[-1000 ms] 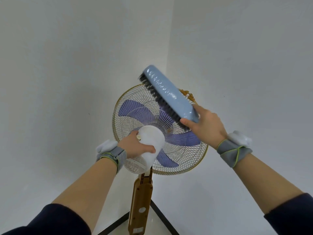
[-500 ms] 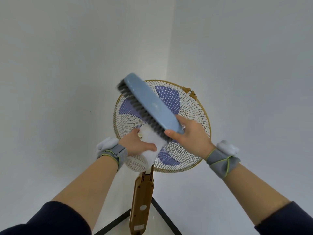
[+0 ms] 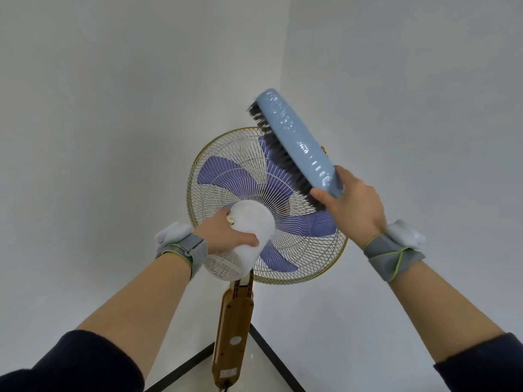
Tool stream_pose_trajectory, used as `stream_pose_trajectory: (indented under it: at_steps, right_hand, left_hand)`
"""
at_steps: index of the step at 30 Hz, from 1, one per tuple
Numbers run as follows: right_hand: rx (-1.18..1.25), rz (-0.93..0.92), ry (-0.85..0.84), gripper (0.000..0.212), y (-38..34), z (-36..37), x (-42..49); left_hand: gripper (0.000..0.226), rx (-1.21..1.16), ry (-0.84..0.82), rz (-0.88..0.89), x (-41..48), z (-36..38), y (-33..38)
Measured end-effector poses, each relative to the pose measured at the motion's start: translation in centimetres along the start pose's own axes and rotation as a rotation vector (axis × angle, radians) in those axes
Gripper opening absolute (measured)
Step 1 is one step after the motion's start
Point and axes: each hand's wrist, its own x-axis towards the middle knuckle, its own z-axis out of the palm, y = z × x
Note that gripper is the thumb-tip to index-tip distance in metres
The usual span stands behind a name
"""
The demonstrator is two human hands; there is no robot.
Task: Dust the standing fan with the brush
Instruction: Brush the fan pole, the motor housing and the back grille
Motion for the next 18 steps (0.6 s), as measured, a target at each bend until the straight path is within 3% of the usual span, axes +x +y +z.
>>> stream_pose_trajectory:
  at_steps: [3, 5, 8, 10, 14, 18]
  right_hand:
    - [-0.121, 0.092, 0.142, 0.063, 0.0, -1.0, -0.1]
    - [0.007, 0.043, 0.198, 0.058, -0.1, -1.0, -1.0]
    - [0.383, -0.035, 0.102, 0.048, -0.7, 0.1, -2.8]
    - [0.503, -0.051, 0.007, 0.050, -1.3, 1.7, -4.3]
    - [0.563, -0.031, -0.203, 0.056, -1.5, 6.2, -6.8]
    - [0.544, 0.064, -0.165, 0.051, -0.2, 7.8, -7.2]
  left_hand:
    - [0.104, 0.005, -0.002, 0.002, 0.1, 0.1, 0.0]
    - [0.103, 0.002, -0.009, 0.000, 0.1, 0.0, -0.1]
    - [0.103, 0.005, -0.008, -0.010, 0.0, -0.3, -0.3]
    - [0.107, 0.010, -0.008, -0.015, -0.2, -0.5, -0.2]
    - [0.111, -0.013, 0.012, -0.003, -0.3, -0.5, -0.2]
    - [0.103, -0.012, 0.007, -0.012, -0.5, -0.6, -0.2]
